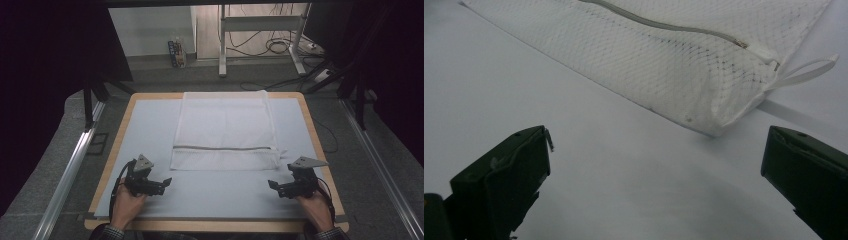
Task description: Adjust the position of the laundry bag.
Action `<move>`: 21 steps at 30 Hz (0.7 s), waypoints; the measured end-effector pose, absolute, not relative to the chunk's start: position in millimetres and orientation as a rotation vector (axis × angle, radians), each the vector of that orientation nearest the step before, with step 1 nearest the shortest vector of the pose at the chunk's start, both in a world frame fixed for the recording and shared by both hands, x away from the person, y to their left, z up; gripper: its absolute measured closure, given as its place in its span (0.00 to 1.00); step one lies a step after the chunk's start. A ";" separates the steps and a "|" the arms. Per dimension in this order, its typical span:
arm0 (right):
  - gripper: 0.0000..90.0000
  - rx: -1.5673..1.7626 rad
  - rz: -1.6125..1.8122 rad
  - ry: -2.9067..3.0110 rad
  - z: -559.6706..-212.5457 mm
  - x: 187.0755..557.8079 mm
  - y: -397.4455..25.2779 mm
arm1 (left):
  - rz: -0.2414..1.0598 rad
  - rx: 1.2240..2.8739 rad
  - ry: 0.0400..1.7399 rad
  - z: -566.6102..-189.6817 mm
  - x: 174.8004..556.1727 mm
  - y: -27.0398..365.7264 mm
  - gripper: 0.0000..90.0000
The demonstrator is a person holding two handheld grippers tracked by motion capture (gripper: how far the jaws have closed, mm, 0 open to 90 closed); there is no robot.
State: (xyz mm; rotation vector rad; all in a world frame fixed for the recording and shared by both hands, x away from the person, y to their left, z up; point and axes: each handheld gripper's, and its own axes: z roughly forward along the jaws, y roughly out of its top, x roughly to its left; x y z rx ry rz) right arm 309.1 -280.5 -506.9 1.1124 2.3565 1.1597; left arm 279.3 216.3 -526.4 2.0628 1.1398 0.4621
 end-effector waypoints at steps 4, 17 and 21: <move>0.00 1.105 1.153 2.360 -506.3 309.3 -281.5 | 0.503 2.060 1.127 -526.8 278.9 215.9 0.01; 0.00 1.122 1.157 2.359 -506.3 309.2 -278.4 | 0.481 2.027 1.110 -532.2 281.8 218.3 0.01; 0.00 1.112 1.153 2.368 -506.4 309.4 -277.9 | 0.467 2.024 1.101 -532.3 282.6 218.1 0.01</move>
